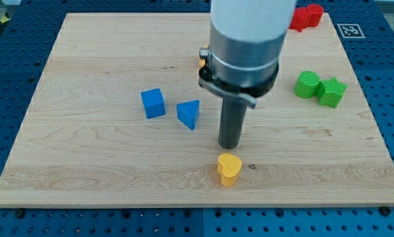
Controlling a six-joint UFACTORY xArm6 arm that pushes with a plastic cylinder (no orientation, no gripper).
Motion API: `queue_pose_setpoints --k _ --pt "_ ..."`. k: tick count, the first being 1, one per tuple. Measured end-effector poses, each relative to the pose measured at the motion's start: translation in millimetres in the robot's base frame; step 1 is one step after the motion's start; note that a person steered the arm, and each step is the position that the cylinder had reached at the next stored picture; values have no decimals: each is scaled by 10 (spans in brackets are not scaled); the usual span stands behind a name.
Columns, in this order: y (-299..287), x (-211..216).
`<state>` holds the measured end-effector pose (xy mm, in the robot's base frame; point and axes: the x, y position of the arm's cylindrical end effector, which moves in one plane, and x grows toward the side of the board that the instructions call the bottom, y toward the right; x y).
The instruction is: Push the yellow hexagon into the yellow heart
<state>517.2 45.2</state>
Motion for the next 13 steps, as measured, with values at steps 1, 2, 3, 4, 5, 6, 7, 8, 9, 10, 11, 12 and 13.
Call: queue_pose_setpoints --k 1,2,3,4,5,6,7,8,9,10,11,12,13 --pt "7 -464" --pt "-212 -886" --pt "-734 -1416" --pt "-933 -2039" --pt "-479 -2069" --pt "-419 -1987" --pt "-213 -1947" --pt "90 -1861" --pt "107 -1735" --pt "107 -1484" --pt "103 -1322" --pt "103 -1162" --pt "94 -897"
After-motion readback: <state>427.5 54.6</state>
